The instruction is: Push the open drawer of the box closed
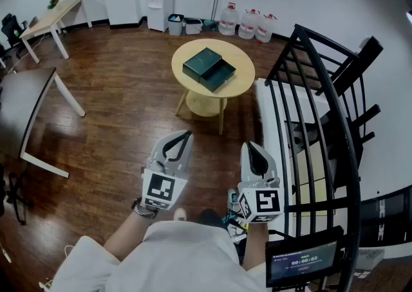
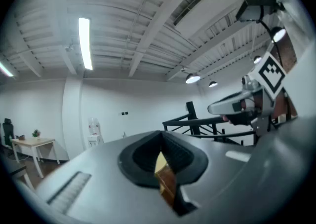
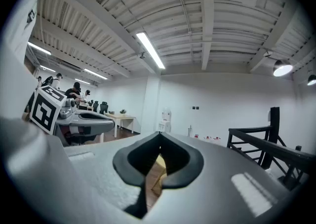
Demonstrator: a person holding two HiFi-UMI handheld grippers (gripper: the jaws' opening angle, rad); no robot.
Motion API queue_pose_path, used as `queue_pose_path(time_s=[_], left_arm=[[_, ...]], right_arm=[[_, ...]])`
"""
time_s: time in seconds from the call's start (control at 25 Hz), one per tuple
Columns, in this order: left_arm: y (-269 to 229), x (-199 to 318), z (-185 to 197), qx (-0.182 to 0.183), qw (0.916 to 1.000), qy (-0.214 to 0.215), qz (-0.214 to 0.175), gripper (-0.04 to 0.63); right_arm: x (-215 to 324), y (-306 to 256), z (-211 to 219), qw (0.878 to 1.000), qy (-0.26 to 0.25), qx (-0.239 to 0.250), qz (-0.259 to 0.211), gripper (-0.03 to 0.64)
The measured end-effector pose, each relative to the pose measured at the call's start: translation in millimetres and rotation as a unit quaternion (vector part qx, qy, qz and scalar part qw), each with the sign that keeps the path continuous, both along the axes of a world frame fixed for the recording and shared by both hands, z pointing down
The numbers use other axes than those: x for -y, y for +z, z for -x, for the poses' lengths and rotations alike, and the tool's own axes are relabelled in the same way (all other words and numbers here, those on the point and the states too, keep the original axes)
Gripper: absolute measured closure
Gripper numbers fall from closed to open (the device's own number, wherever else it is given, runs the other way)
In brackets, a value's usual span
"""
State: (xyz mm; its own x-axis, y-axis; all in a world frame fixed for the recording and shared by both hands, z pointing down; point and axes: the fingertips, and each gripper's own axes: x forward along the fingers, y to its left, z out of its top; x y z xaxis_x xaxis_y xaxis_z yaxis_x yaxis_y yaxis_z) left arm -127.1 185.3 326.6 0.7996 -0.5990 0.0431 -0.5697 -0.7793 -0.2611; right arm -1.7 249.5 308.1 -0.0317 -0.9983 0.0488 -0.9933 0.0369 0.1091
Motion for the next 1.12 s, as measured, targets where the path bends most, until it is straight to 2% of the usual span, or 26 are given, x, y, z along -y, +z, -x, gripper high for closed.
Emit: queue_pose_path(time_s=[0.12, 0.48, 0.68, 0.92, 1.04, 1.12], left_arm=[[1.2, 10.0, -2.3, 0.007, 1.0000, 0.002, -0.005, 0.588], [12.1, 45.0, -26.8, 0.019, 0.9998, 0.008, 0.002, 0.588], [16.2, 92.0, -50.8, 0.022, 0.9998, 0.001, 0.005, 0.588], [0.7, 154.8, -101.6, 0.022, 0.9995, -0.009, -0.019, 0.588], [-7.4, 184.4, -124.6, 0.008, 0.9995, -0.026, -0.017, 0.588], [-6.2, 201.0, -139.5, 0.013, 0.9994, -0.027, -0.016, 0.588]], right_arm=[[12.5, -2.7, 0.4, 1.000, -0.004, -0.012, -0.003, 0.614], [50.6, 17.1, -18.5, 1.000, 0.002, -0.003, 0.018, 0.614], [97.3, 28.1, -49.6, 1.000, 0.003, 0.001, 0.026, 0.614], [162.9, 17.9, -98.4, 1.000, -0.009, -0.007, 0.016, 0.614], [191.6, 10.7, -121.7, 1.000, -0.020, -0.008, 0.012, 0.614], [208.4, 8.3, -137.4, 1.000, -0.023, -0.007, 0.012, 0.614]])
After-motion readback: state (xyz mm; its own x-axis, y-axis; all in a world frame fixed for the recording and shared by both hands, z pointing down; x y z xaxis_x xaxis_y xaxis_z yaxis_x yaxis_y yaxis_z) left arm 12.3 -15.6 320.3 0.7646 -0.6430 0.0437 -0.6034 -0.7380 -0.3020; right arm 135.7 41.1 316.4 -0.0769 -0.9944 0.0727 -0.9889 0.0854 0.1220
